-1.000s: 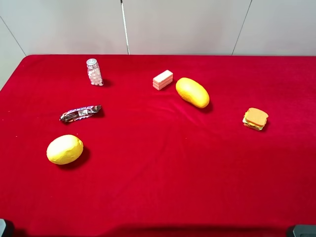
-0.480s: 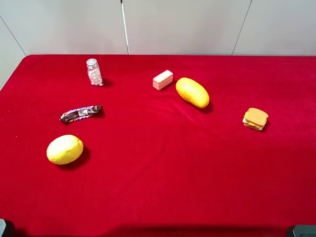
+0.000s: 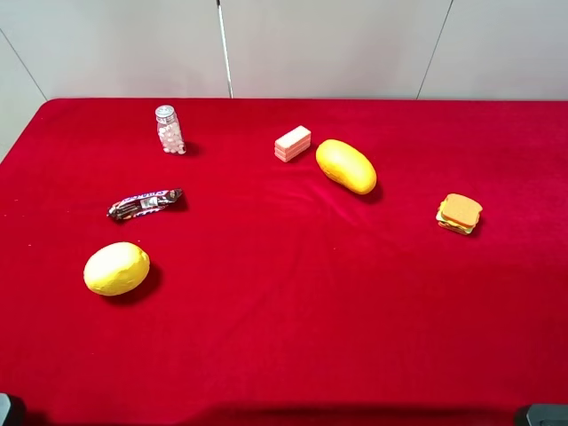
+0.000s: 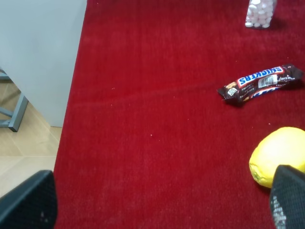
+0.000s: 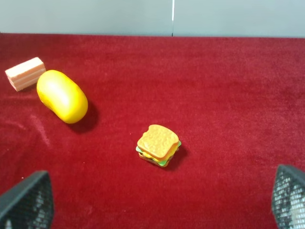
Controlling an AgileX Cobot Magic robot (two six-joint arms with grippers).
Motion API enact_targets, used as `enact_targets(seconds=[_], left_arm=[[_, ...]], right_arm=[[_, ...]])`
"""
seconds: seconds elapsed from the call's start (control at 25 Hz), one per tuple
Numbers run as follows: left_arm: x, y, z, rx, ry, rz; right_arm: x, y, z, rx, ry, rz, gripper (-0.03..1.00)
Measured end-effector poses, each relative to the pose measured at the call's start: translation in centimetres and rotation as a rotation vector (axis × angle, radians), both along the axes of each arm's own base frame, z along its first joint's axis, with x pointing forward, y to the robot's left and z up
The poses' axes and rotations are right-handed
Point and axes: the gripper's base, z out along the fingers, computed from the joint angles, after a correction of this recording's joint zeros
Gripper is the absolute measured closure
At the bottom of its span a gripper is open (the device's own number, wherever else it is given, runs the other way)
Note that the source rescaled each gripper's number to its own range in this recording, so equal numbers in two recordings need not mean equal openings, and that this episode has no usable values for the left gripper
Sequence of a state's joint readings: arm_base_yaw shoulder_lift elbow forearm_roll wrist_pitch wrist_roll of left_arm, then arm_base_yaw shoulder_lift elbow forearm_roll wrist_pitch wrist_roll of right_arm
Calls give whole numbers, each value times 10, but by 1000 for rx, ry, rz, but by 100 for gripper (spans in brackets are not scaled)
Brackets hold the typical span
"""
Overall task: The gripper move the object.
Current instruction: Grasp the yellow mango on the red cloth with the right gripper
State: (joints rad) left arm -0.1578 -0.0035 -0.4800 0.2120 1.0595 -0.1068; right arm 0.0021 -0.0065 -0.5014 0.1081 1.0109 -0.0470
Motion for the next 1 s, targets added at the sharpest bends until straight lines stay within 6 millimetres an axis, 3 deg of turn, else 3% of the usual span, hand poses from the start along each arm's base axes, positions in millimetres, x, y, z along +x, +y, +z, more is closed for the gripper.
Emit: enact_targets(seconds=[0.28,1.0], left_arm=[[0,0,0,0,0,0],[0,0,0,0,0,0]], right_arm=[[11,0,14,0,38,0,-3],[95,6,53,-48,287,105,-3]])
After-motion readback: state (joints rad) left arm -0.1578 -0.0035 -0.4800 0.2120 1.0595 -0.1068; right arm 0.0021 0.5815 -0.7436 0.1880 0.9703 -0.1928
